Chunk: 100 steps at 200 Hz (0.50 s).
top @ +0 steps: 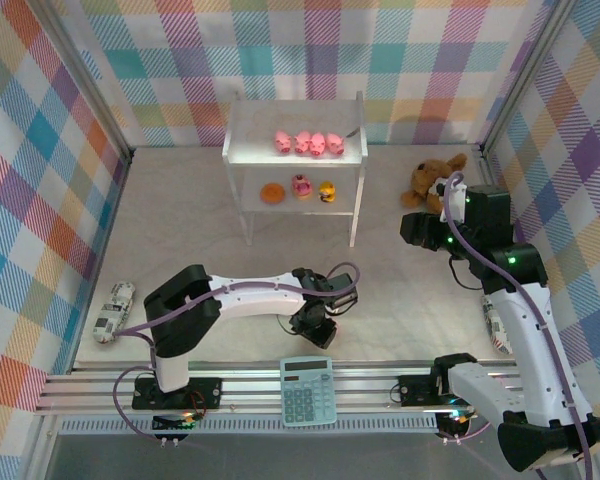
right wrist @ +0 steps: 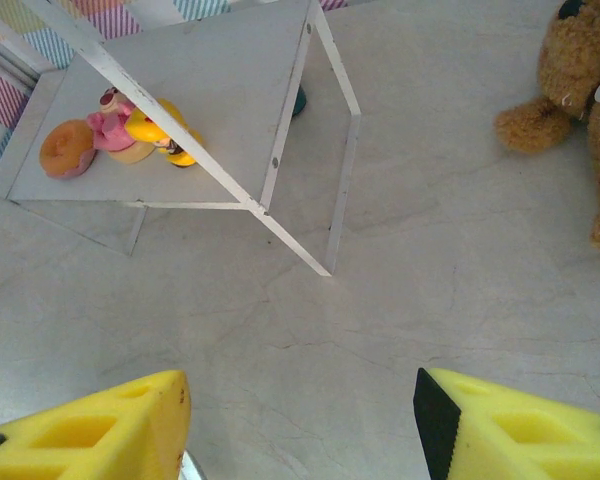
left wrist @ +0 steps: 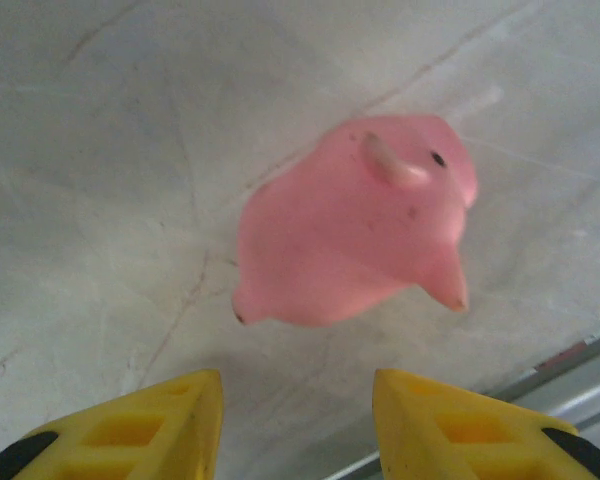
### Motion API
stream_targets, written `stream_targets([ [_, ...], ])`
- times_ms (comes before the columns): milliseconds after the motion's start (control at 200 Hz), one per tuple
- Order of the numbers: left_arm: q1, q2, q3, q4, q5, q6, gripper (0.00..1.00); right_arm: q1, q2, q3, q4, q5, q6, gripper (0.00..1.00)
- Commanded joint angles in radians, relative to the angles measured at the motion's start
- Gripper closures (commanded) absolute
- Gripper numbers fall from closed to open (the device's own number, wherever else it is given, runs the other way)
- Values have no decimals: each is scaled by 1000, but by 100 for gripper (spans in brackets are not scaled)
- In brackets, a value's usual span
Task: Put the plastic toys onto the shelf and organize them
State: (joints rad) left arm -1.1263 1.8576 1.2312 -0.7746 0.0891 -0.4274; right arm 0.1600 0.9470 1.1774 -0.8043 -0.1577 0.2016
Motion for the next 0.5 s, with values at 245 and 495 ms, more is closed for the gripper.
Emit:
stream_targets([
  [245, 67, 44, -36, 79, -39, 3, 56, -5, -13, -2, -28, -27, 4, 38],
  [495, 117, 59, -15, 159, -68, 9, 55, -5, -24, -11, -52, -49, 7, 38],
])
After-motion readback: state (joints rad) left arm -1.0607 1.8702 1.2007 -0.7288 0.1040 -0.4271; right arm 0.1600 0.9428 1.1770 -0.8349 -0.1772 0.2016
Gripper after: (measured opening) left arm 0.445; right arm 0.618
